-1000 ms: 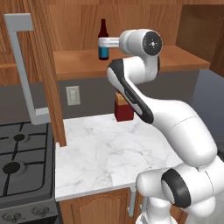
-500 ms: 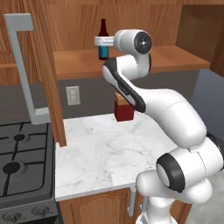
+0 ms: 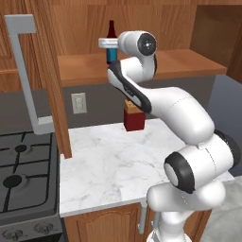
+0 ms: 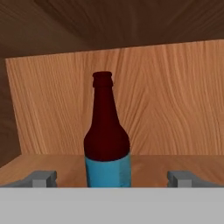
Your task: Get the candle and the beer from the cabinet and move them to the dining counter.
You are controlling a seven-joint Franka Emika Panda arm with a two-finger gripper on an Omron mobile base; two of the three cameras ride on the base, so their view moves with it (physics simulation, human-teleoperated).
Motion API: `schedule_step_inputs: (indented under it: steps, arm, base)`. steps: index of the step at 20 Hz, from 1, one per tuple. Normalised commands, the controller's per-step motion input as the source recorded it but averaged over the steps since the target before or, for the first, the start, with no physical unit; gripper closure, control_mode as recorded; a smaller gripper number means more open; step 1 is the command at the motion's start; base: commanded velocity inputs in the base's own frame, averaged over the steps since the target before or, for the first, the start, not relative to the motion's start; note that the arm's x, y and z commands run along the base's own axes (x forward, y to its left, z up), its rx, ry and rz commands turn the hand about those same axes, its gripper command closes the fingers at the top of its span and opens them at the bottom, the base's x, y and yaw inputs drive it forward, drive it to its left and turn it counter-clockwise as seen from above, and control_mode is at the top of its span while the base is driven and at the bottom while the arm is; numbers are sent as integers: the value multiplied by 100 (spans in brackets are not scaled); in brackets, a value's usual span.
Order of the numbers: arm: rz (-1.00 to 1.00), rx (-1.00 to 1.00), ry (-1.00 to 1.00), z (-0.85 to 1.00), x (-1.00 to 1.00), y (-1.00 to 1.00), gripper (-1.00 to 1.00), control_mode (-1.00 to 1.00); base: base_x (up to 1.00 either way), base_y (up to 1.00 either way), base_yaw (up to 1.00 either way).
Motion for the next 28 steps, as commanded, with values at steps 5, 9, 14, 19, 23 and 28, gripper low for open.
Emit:
schedule_step_inputs:
  steps: [5, 9, 14, 19, 23, 28]
  arm:
    - [0, 0, 0, -3, 21, 9, -100, -100]
    - [0, 0, 0, -1, 20, 2, -100, -100]
    - [0, 0, 1, 0, 22, 0, -100, -100]
    - [0, 0, 2, -1, 20, 1, -100, -100]
    - [0, 0, 3, -8, 17, 6, -100, -100]
    - [0, 0, 0, -10, 11, 10, 100, -100]
  base:
    - [0, 0, 0]
    - [0, 0, 0]
    - [0, 0, 0]
    - [0, 0, 0]
    - [0, 0, 0]
    - [0, 0, 0]
